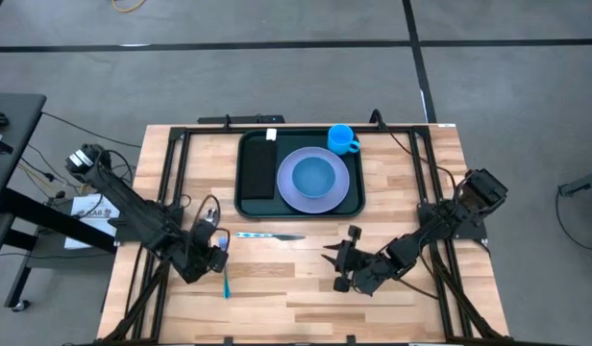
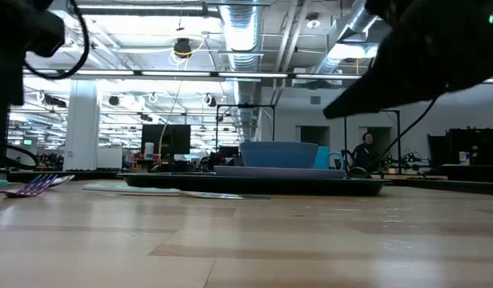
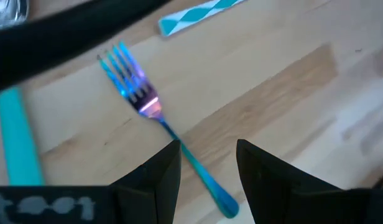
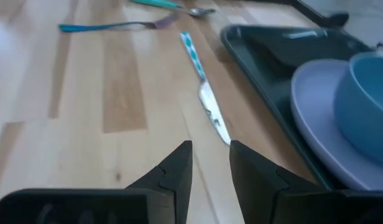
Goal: Set up tray
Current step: Put the blue fork on the black napkin
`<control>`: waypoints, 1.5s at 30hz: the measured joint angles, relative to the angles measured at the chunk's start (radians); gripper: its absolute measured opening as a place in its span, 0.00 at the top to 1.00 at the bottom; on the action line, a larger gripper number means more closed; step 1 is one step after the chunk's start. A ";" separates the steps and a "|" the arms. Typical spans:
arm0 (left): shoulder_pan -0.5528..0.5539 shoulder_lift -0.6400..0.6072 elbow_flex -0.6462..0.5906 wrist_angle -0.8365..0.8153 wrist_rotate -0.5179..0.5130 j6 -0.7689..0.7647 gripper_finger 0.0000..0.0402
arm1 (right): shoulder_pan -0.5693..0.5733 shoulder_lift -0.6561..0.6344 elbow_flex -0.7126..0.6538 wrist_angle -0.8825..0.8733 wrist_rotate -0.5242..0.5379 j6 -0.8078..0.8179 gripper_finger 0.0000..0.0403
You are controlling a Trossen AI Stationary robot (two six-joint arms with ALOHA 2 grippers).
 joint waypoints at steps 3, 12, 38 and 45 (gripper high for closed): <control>-0.012 0.052 0.000 -0.001 0.009 -0.041 0.64 | -0.002 -0.005 -0.019 0.003 0.012 0.029 0.75; -0.017 0.208 0.000 -0.002 0.035 -0.201 0.64 | -0.007 -0.006 -0.018 0.175 0.022 -0.072 0.75; 0.062 0.283 0.001 0.098 0.098 -0.166 0.64 | 0.022 -0.006 -0.018 0.187 -0.034 -0.123 0.75; 0.065 0.320 0.001 0.107 0.111 -0.158 0.64 | 0.022 -0.006 -0.018 0.187 -0.037 -0.122 0.75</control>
